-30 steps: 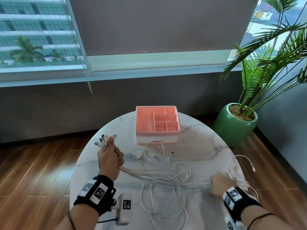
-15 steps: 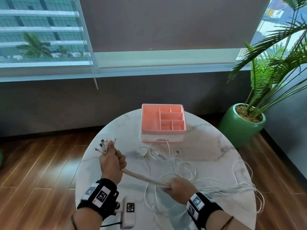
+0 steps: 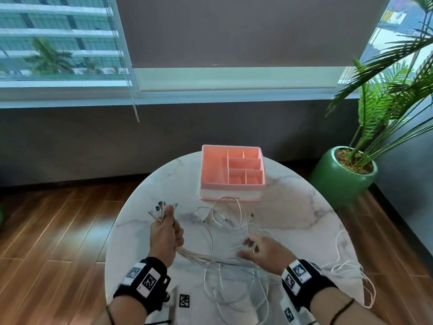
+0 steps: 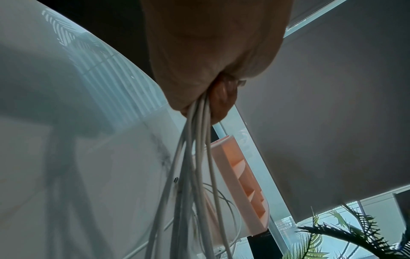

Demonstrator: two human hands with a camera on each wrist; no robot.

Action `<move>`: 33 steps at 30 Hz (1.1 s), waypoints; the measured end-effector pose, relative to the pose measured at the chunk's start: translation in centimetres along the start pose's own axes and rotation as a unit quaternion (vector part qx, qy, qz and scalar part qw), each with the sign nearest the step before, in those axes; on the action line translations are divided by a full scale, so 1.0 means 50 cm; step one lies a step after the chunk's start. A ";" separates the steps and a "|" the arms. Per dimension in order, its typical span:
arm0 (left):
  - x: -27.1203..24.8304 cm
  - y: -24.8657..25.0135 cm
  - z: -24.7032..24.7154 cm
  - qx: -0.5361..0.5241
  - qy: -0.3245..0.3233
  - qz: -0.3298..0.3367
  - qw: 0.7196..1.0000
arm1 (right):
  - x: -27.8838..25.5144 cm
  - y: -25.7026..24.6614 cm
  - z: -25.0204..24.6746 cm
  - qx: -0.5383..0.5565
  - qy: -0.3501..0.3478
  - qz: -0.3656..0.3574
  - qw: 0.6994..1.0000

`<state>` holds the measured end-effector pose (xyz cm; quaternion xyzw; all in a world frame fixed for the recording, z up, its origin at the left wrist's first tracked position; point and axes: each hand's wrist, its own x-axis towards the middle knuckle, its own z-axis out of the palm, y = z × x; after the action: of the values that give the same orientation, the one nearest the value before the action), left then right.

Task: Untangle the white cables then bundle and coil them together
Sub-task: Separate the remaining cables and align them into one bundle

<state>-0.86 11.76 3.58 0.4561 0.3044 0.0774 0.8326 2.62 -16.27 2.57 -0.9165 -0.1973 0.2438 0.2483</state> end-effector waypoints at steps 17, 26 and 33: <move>-0.026 0.049 0.047 0.024 -0.047 0.022 0.998 | 0.126 -0.161 -0.089 0.253 0.115 0.019 0.960; -0.042 0.053 0.095 0.044 -0.103 0.045 0.993 | 0.041 -0.295 -0.257 0.578 0.127 -0.099 0.800; -0.074 0.078 0.121 0.044 -0.160 0.031 0.986 | 0.035 -0.305 -0.217 0.655 0.106 -0.082 0.744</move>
<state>0.27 8.16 10.73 0.5084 0.1560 0.0156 0.8467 6.27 -7.15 18.61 -0.5285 -0.0355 0.1933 0.8259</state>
